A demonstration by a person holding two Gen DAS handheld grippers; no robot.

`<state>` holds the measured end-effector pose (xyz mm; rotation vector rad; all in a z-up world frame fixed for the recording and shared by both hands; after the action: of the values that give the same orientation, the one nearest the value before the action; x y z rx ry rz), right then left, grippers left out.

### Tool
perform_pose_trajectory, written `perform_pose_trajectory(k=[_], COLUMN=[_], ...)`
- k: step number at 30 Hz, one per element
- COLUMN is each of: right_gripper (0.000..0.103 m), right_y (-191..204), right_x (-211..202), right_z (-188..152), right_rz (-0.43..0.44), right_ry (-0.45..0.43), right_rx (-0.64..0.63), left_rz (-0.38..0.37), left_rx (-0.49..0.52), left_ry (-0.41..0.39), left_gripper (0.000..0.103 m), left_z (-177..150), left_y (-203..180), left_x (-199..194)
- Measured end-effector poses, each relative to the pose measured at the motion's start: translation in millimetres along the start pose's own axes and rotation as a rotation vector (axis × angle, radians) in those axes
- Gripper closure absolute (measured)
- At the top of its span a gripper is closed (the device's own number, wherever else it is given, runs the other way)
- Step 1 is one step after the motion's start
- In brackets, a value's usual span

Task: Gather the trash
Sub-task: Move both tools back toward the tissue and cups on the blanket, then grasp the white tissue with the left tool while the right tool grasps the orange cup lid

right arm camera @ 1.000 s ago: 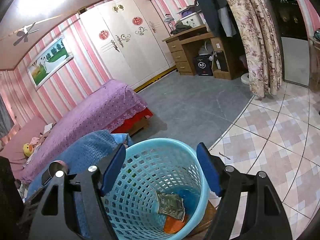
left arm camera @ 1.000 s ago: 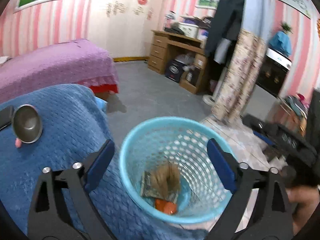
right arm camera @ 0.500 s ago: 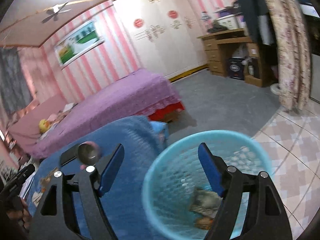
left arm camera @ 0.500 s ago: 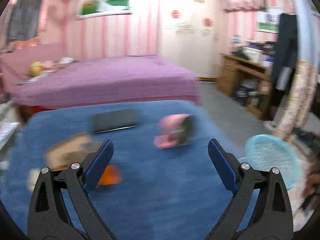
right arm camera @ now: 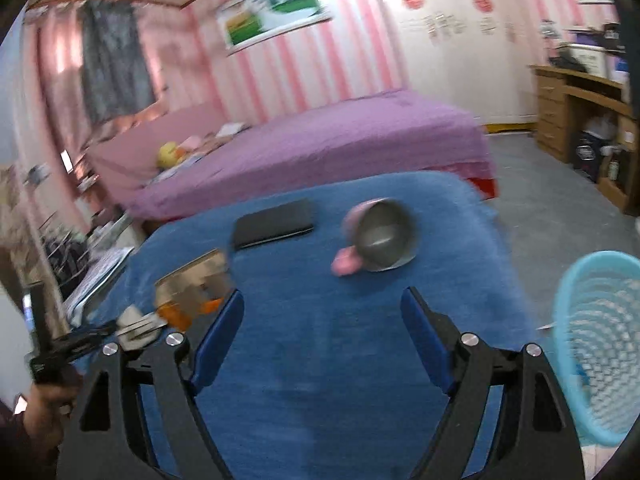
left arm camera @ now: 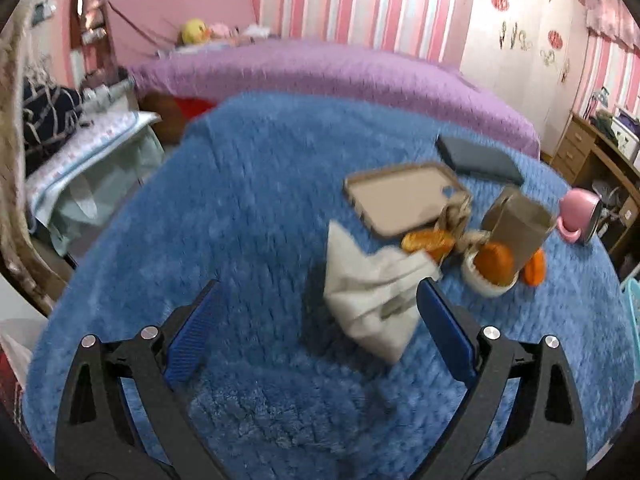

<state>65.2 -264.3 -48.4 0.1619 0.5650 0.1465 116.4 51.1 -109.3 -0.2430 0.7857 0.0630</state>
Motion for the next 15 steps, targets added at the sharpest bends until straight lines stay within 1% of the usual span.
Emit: perform_pose_trajectory(k=[3,4,5,7,8,10,13,15], right_gripper=[0.022,0.022,0.022,0.022,0.022,0.022,0.022,0.022], right_y=[31,41,47,63,68,81,92,97], right_x=[17,24,31,45,51,69,94,107], right_z=[-5,-8,-9,-13,-14,-19,-27,-33], right_rz=[0.023,0.024,0.027,0.037,0.039,0.042,0.038,0.039], right_ry=[0.021,0.029,0.037,0.064,0.076,0.122,0.186,0.218], right_rx=[-0.039,-0.052,-0.061,-0.082,-0.09,-0.114,-0.149,-0.163], left_rz=[-0.032,-0.04,-0.058,-0.08,-0.093,-0.095,-0.099,-0.099], left_rx=[0.014,0.024,0.038,0.058,0.062,0.064,0.036,0.013], left_ry=[0.039,0.048,0.067,0.102,0.083,0.035,-0.07,-0.104], left_gripper=[0.016,0.024,0.044,0.072,0.083,0.09,0.09,0.09], left_z=[-4,-6,-8,-14,-12,-9,3,8], left_y=[-6,-6,-11,-19,-21,-23,-22,-20], left_x=[10,13,18,26,24,15,-8,-15])
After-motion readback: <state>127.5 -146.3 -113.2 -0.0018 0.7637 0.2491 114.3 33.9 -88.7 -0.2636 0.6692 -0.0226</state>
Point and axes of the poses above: each gripper's, at about its wrist camera, not at the fingertips, and x roughly the way its jaws point, y to its left, z to its top, the point moved 6 cm from there along x, roughly the way its jaws point, and after that the axes turned 8 degrees about -x, right-handed, at the moved point
